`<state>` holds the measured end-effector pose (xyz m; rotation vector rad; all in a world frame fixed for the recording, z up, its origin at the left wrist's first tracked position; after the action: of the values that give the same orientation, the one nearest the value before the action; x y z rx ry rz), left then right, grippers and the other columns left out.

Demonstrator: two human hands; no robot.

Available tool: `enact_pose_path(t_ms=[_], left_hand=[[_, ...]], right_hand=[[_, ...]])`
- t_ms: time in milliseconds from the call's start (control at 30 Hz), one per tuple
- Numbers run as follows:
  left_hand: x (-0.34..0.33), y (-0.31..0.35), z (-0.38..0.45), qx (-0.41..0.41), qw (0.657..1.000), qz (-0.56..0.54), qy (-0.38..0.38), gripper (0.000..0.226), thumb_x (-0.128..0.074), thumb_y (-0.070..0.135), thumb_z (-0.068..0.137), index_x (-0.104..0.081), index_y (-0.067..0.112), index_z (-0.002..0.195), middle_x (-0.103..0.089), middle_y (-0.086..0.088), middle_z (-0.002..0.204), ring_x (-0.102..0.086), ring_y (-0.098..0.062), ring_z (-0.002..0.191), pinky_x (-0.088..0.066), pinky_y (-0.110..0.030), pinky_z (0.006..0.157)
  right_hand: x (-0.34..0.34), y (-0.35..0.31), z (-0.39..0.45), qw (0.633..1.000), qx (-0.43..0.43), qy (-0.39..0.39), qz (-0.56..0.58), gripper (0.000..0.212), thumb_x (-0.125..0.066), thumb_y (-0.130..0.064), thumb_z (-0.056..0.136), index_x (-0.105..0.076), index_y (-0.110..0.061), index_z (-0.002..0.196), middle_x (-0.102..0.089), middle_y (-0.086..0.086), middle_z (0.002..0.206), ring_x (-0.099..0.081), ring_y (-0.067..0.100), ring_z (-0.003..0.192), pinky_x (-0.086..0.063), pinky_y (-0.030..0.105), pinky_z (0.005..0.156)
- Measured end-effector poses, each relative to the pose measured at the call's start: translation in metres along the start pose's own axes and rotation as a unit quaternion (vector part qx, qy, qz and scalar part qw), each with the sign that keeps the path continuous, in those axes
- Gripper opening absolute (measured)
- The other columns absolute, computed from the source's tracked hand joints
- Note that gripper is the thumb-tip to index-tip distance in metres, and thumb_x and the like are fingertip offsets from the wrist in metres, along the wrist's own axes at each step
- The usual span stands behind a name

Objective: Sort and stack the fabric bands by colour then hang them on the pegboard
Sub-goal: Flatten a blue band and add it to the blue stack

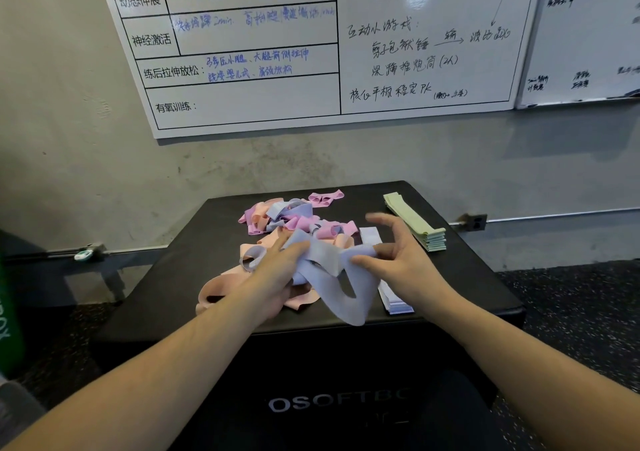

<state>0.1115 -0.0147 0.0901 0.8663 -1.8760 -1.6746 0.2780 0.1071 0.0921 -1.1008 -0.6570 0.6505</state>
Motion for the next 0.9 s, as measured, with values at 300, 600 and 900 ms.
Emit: enact_pose_path(t_ms=[300,600,900], left_hand=[[0.003,-0.014,0.011,0.048,0.998,0.033,0.018,0.032,-0.063,0.024,0.096,-0.056,0.027,0.126,-0.063,-0.01,0.117,-0.066,-0.026,0.098,-0.058,-0.037,0.069],[-0.016,-0.022,0.01,0.031,0.993,0.109,-0.04,0.017,-0.063,0.019,0.096,-0.066,0.026,0.112,-0.074,-0.006,0.114,-0.067,-0.017,0.09,-0.048,-0.026,0.065],[-0.057,0.007,-0.013,-0.114,0.984,-0.019,-0.132,0.052,-0.046,0.062,0.098,-0.075,0.022,0.115,-0.073,-0.014,0.117,-0.069,-0.023,0.106,-0.053,-0.035,0.087]], right_hand=[[0.021,-0.008,0.007,0.988,-0.042,0.019,-0.148,0.011,-0.078,-0.021,0.087,-0.076,-0.032,0.083,-0.074,-0.007,0.098,-0.068,0.011,0.094,-0.054,0.03,0.082],[0.018,-0.035,0.014,0.995,0.075,0.058,-0.04,0.014,-0.065,-0.006,0.095,-0.073,-0.018,0.095,-0.071,-0.015,0.085,-0.061,0.0,0.084,-0.051,0.026,0.081],[0.013,-0.04,0.022,0.994,0.094,0.037,-0.033,0.016,-0.071,-0.007,0.091,-0.075,-0.022,0.086,-0.073,-0.003,0.087,-0.062,0.01,0.085,-0.051,0.035,0.084]])
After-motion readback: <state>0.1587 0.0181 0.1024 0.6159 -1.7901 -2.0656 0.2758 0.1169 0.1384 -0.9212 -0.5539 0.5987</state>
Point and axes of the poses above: each hand's wrist, its own z-axis towards the middle knuckle, its own x-axis out of the back of the hand, y = z × x, the point moved 2 cm from there along z, towards the middle knuckle
